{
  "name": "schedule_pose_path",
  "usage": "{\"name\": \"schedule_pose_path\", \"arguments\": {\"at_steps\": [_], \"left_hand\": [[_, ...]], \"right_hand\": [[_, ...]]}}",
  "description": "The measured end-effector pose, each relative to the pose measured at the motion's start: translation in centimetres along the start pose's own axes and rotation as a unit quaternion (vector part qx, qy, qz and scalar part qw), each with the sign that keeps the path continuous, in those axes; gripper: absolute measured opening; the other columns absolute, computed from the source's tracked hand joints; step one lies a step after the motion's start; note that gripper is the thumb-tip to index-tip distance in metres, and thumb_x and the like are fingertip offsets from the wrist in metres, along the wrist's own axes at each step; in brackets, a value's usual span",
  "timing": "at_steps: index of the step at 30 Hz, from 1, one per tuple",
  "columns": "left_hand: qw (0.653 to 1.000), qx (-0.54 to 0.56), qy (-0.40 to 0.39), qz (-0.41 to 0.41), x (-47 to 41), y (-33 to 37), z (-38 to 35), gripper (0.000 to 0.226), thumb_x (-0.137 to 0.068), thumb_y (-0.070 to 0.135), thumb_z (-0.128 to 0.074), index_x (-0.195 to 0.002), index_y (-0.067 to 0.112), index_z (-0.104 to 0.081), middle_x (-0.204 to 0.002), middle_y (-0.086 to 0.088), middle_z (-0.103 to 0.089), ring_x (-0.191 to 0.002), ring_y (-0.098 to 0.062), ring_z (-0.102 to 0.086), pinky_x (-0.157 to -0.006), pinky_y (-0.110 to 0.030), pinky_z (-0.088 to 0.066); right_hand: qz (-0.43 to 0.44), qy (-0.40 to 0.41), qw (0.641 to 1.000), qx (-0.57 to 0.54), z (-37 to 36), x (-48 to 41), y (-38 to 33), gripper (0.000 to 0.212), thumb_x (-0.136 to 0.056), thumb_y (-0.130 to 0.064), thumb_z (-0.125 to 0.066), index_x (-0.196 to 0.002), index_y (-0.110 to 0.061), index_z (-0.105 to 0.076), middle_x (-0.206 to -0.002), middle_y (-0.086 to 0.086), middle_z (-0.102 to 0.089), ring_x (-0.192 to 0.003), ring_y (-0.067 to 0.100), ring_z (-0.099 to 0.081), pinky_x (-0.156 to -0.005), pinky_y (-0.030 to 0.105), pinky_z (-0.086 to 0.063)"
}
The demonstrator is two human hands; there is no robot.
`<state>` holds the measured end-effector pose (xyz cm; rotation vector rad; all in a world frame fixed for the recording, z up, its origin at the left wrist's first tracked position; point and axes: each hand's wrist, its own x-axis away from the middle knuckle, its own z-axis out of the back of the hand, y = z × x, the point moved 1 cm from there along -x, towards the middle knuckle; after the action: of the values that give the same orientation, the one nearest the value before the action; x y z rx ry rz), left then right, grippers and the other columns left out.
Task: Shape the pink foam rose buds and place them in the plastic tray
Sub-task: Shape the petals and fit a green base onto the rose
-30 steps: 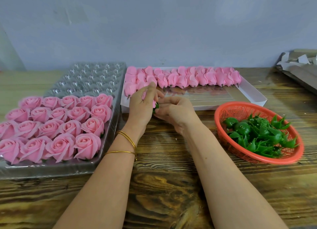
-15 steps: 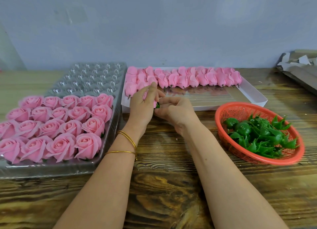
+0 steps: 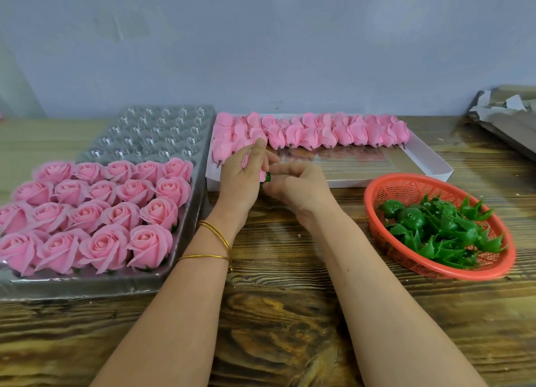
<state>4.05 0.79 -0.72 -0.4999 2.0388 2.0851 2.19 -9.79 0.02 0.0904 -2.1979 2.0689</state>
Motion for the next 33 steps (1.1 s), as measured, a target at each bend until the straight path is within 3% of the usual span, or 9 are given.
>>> {"name": "schedule_pose_path", "arguments": {"at_steps": [4,8,12,16,22,24,28,33], "left_hand": [[1.0,0.007,0.003,0.006,0.03,-0.02,0.02,0.048,-0.102,0.034,-0.042,-0.056,0.021,-0.048,-0.078,0.005,-0.07,-0.08,-0.001,-0.063,-0.072,-0.001,-0.039],[1.0,0.002,0.002,-0.001,0.11,-0.02,0.01,0.048,-0.102,0.032,-0.042,-0.056,0.02,-0.048,-0.079,0.004,-0.069,-0.083,-0.006,-0.063,-0.077,-0.005,-0.041],[1.0,0.006,-0.004,-0.002,0.15,0.0,0.03,0.048,-0.102,0.033,-0.042,-0.056,0.022,-0.049,-0.078,0.005,-0.069,-0.083,-0.008,-0.063,-0.081,-0.02,-0.042],[1.0,0.013,-0.003,0.0,0.12,-0.07,-0.04,0.048,-0.101,0.034,-0.043,-0.055,0.023,-0.049,-0.078,0.005,-0.069,-0.082,-0.007,-0.063,-0.08,-0.02,-0.041],[1.0,0.026,-0.007,0.0,0.03,-0.06,-0.02,0.049,-0.101,0.036,-0.042,-0.053,0.026,-0.048,-0.075,0.007,-0.07,-0.08,-0.005,-0.063,-0.084,-0.022,-0.041],[1.0,0.026,-0.005,-0.001,-0.01,-0.1,-0.03,0.05,-0.101,0.035,-0.042,-0.053,0.025,-0.048,-0.075,0.007,-0.07,-0.08,-0.006,-0.063,-0.085,-0.022,-0.041],[1.0,0.021,-0.003,-0.005,-0.01,-0.19,0.02,0.048,-0.101,0.035,-0.042,-0.055,0.023,-0.049,-0.077,0.005,-0.07,-0.081,-0.005,-0.063,-0.078,-0.01,-0.043],[1.0,0.023,-0.004,-0.004,0.05,-0.08,0.0,0.048,-0.097,0.041,-0.042,-0.051,0.03,-0.049,-0.078,0.004,-0.07,-0.082,-0.006,-0.063,-0.079,-0.019,-0.041]], "right_hand": [[-0.034,-0.031,0.994,-0.101,-0.03,0.1,-0.34,0.024,-0.091,0.01,-0.05,-0.083,-0.005,-0.067,-0.091,0.011,-0.067,-0.087,0.023,-0.064,-0.077,0.031,-0.059],[-0.055,-0.033,0.994,-0.091,0.3,0.16,-0.25,0.026,-0.096,0.005,-0.048,-0.084,-0.007,-0.067,-0.083,0.011,-0.066,-0.08,0.023,-0.063,-0.069,0.032,-0.06],[-0.06,-0.037,0.99,-0.119,0.35,0.22,-0.18,0.024,-0.092,0.009,-0.052,-0.082,-0.006,-0.067,-0.073,0.006,-0.07,-0.076,0.021,-0.067,-0.07,0.031,-0.061],[-0.065,-0.038,0.984,-0.164,0.3,0.32,-0.17,0.021,-0.088,0.015,-0.055,-0.084,-0.001,-0.066,-0.078,0.009,-0.071,-0.079,0.022,-0.07,-0.073,0.032,-0.061],[-0.071,-0.028,0.976,-0.204,0.29,0.23,-0.31,0.021,-0.087,0.018,-0.055,-0.081,-0.001,-0.064,-0.065,0.006,-0.071,-0.064,0.015,-0.071,-0.07,0.03,-0.062],[-0.076,-0.033,0.974,-0.21,0.25,0.2,-0.35,0.023,-0.085,0.019,-0.054,-0.082,-0.001,-0.063,-0.067,0.007,-0.071,-0.069,0.018,-0.071,-0.073,0.032,-0.061],[-0.079,-0.04,0.973,-0.213,0.11,0.33,-0.46,0.02,-0.081,0.018,-0.06,-0.085,-0.001,-0.064,-0.079,0.011,-0.069,-0.079,0.021,-0.068,-0.079,0.034,-0.06],[-0.071,-0.043,0.978,-0.192,0.12,0.45,-0.52,0.021,-0.083,0.016,-0.06,-0.103,0.009,-0.064,-0.1,0.02,-0.065,-0.098,0.028,-0.065,-0.085,0.034,-0.058]]}}
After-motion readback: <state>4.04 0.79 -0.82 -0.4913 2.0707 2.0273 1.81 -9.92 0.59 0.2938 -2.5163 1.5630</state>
